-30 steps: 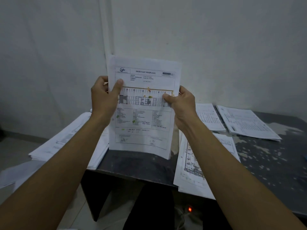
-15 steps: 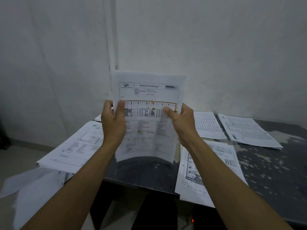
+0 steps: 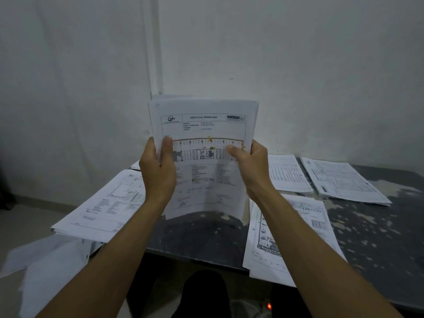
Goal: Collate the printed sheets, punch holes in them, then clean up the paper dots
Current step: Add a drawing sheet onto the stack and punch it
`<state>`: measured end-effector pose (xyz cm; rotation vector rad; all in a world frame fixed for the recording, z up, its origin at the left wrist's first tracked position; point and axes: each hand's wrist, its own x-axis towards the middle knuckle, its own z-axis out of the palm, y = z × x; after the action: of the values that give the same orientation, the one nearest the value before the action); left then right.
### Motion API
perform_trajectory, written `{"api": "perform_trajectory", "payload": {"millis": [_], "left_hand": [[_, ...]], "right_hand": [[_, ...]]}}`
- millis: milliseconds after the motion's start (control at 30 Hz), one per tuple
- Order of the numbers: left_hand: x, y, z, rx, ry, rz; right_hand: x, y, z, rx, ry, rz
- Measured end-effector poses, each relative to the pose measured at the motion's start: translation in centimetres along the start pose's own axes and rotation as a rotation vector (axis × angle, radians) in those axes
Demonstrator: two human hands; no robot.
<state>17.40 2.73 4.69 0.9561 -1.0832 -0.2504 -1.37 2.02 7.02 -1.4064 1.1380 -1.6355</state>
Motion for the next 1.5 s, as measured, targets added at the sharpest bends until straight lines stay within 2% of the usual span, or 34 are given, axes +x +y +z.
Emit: {"api": "perform_trajectory", "payload": {"millis": [200,333,533,767,1333,1500], "left_hand": [[-1.6,-1.4,0.0,0.042,-0.013,-0.027],[-1.0,-1.1,0.4,0.056,0.023,0.001],[-1.8,-1.9,0.6,0.028,0.008,-0.037],[-1.8,-1.4,0.8,-0.008,0.018,-0.03],[-1.6,-1.9,0.2,0.09,-0.028,-0.068],[0.4,-1.3,0.4,0.122,-0.06,-0.1]], "right_hand": [[-0.8,1.5,-0.1,-0.028,0.035,0.161],[-0.4,1.0,0.0,-0.017,0.027,0.106],[-1.0,1.7,-0.5,-0.012,0.026,0.162],[-0.6,1.6,-0.4,0.023,0.056,0.14],[-1.3,3.1,-0.3,0.001,0.045,0.205],[-0.9,1.9,-0.9,0.022,0.021,0.153]]}}
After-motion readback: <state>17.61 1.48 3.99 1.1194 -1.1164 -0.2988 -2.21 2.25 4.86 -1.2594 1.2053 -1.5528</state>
